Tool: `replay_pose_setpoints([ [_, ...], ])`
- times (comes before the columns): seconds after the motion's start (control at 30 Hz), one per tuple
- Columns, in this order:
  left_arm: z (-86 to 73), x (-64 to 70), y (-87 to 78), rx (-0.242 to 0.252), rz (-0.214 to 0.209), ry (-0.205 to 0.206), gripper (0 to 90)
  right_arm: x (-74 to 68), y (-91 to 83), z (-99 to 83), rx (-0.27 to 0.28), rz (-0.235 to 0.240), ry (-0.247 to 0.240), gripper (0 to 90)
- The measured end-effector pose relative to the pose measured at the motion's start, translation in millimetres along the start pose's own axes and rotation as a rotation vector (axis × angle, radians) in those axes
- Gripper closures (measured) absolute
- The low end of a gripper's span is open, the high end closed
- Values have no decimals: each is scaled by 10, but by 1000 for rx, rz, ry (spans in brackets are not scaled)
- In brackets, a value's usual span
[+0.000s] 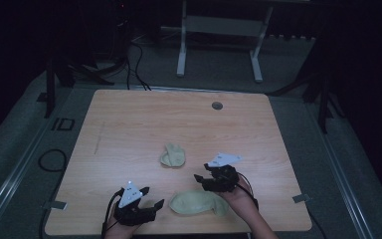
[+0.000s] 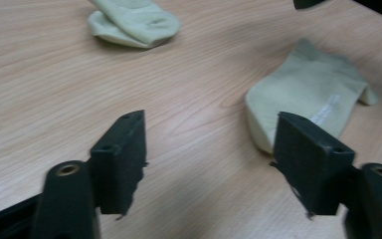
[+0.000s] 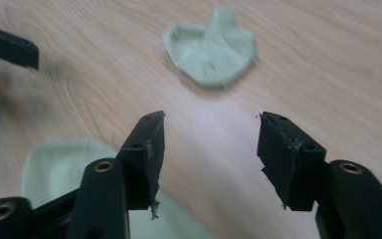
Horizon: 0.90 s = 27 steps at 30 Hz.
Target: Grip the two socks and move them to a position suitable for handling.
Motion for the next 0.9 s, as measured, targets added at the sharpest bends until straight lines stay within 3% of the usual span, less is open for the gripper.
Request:
replay_pose_setpoints([
  [0.13,-36,-1,5,-18,4,24,137,-35,192,221,-2,21,-16,410],
  [0.27,-61,-8,-17,-22,6,42,107,-42,356,357,-16,30,-30,403],
  [0.33,-76,-28,-35,-24,19,48,74,-29,528,473,-33,27,-47,400],
  [0.53,-99,-84,-66,-17,48,38,44,26,850,631,-67,7,-51,396],
  [0.67,-111,-70,-64,-18,52,45,44,87,1097,663,-107,-28,-44,390],
  [0.87,-110,-86,-70,-16,56,33,45,69,1347,612,-154,-33,-35,374],
  [0.9,-111,-89,-72,-13,57,30,45,40,1437,584,-174,-52,-64,372],
])
Point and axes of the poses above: each handheld gripper's, and its own axes: y roughly forward along the jaws, z roughly out of its top, x roughly to its right, the point moved 6 cm from there along y, roughly forward along the jaws, and after that the axes turned 5 degrees about -y, right-handed, at the moved point
